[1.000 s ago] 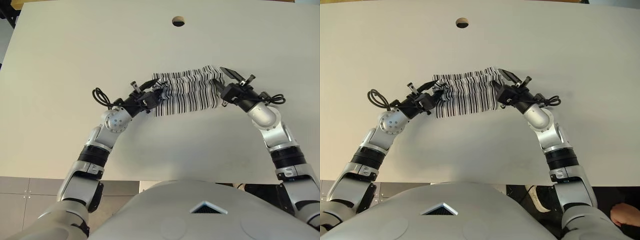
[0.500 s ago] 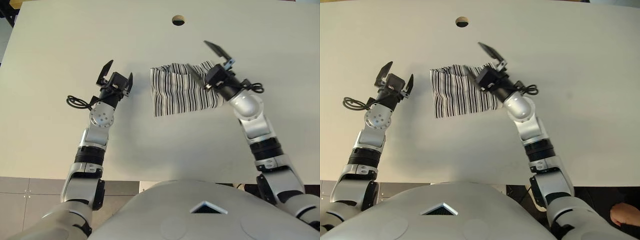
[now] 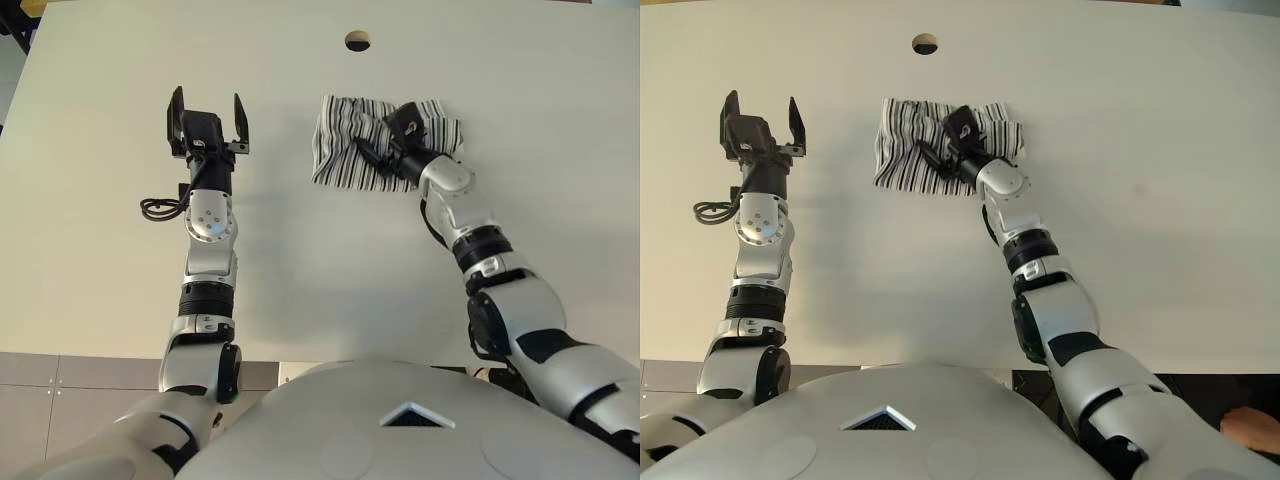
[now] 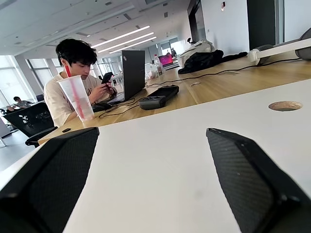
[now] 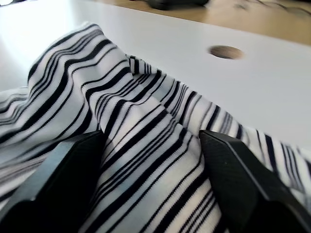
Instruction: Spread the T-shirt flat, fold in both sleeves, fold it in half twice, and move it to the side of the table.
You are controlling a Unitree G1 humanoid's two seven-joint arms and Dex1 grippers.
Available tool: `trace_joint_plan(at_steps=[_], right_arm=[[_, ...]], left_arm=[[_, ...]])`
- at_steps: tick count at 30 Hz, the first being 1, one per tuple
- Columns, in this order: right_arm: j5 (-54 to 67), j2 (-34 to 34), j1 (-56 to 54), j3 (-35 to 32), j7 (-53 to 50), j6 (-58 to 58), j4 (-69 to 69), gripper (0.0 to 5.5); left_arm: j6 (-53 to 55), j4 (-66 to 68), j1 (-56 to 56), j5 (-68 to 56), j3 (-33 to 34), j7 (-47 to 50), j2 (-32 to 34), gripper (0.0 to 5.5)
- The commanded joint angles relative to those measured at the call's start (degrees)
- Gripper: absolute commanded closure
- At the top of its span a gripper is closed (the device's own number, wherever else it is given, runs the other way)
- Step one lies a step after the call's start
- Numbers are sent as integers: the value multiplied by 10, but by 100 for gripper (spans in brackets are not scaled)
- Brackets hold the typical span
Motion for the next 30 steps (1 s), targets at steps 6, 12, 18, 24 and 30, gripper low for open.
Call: trace_joint_plan(at_steps=[6, 12, 18, 24, 30], right_arm=[[118, -212, -37, -260, -345, 23, 188, 195], [144, -277, -24, -344, -427, -2, 197, 195], [63, -273, -55, -297, -479, -125, 172, 195], [-142, -111, -43, -91, -513, -381, 29, 195], [-233, -11, 42, 26, -476, -401, -41, 195]], left_arm=[[-37, 0, 13, -10, 7, 4, -17, 140], [-69, -29, 50, 74, -7, 69, -15, 140], [-79, -74, 86, 113, -5, 111, -21, 140], [-32, -174, 60, 57, -8, 95, -64, 140], [-69, -110, 38, 42, -30, 92, -102, 140]])
